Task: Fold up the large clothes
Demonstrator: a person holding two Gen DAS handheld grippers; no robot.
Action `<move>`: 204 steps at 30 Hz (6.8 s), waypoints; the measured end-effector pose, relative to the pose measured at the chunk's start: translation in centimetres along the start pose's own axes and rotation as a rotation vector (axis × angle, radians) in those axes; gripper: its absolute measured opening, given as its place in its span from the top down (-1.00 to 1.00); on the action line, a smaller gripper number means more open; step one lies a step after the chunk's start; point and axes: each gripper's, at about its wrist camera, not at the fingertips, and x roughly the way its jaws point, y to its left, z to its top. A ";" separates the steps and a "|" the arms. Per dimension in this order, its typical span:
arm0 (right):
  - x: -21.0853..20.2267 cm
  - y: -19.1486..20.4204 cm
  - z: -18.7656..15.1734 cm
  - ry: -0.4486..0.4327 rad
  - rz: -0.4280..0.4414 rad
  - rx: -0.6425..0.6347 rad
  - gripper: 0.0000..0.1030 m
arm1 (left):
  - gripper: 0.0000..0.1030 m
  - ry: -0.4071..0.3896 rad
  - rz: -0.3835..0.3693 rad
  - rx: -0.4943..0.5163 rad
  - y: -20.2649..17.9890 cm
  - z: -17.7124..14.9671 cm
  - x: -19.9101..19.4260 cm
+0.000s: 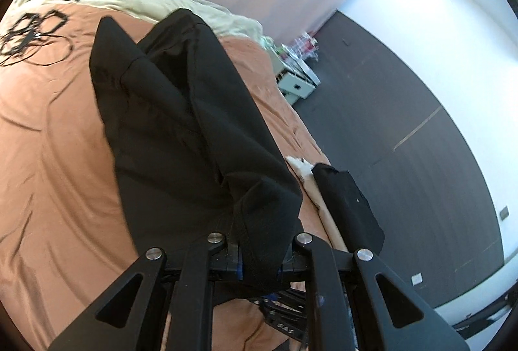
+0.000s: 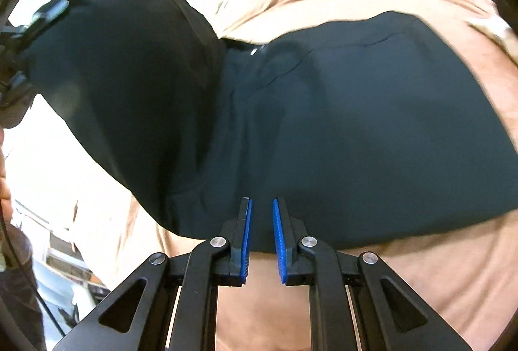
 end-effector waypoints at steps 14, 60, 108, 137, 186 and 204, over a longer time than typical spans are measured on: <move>-7.4 -9.4 -2.0 -0.127 -0.062 0.184 0.72 | 0.68 0.352 0.075 0.143 -6.0 -2.3 19.5; -7.4 -9.2 5.3 -0.176 -0.093 0.148 0.84 | -0.70 0.196 0.242 -0.050 6.3 -9.0 12.0; -1.9 -14.8 2.0 0.067 0.093 0.265 0.59 | 0.50 0.212 0.082 -0.144 9.4 -10.1 9.3; 0.5 -5.6 -0.6 0.186 0.132 0.085 -0.38 | -0.84 0.199 0.198 -0.266 15.8 -14.9 2.1; 7.0 -3.4 9.5 0.290 0.293 -0.016 0.61 | 0.42 0.086 0.261 -0.217 16.6 -4.9 6.2; -6.1 -0.1 10.2 0.119 0.315 -0.115 0.63 | 0.55 -0.015 0.176 -0.100 5.7 -3.8 1.9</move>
